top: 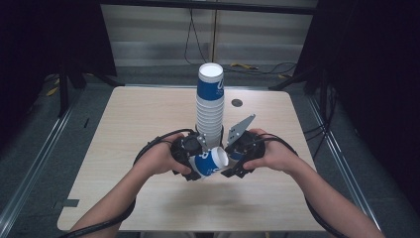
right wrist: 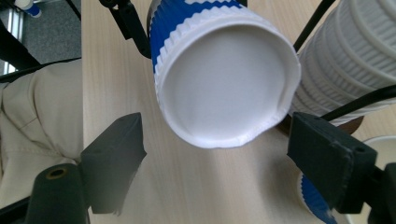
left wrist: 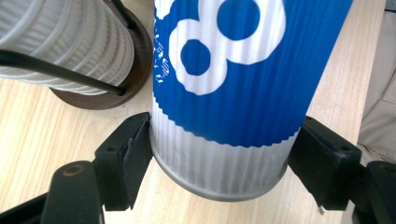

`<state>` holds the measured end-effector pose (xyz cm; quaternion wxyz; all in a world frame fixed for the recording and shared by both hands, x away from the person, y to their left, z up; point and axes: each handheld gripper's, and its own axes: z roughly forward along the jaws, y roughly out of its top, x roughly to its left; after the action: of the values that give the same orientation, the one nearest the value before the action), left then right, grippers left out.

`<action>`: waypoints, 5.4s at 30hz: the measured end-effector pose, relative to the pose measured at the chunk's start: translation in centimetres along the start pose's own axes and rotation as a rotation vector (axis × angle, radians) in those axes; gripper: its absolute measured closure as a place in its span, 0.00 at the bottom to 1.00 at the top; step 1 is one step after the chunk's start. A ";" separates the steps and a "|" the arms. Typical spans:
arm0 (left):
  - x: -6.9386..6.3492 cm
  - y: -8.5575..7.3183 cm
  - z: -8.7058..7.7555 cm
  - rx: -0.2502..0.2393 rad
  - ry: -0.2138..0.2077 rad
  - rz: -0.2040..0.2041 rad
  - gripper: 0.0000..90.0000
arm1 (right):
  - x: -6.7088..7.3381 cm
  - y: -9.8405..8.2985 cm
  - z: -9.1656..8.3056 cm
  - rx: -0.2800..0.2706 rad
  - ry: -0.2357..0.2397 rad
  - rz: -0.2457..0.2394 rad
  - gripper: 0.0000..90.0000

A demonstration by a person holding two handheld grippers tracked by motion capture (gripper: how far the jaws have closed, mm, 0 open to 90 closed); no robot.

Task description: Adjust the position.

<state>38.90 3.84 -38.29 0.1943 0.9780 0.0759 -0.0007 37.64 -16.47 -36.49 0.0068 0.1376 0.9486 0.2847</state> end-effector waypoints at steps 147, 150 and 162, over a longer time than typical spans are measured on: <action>1.2 -3.5 0.4 -0.474 0.006 -0.020 0.15 | -0.8 -1.1 -0.7 -0.122 0.005 0.007 0.35; 1.2 -3.5 0.4 -0.469 0.004 -0.018 0.16 | -0.9 -1.1 -0.7 -0.121 0.006 0.006 0.35; 0.8 -3.6 -0.7 -0.404 -0.007 -0.026 0.23 | -0.5 -0.8 0.0 -0.110 0.009 0.004 0.34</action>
<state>39.19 7.46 -39.05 0.3869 0.9180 0.0866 0.0084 37.87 -17.27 -36.94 0.0093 0.1376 0.9314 0.3370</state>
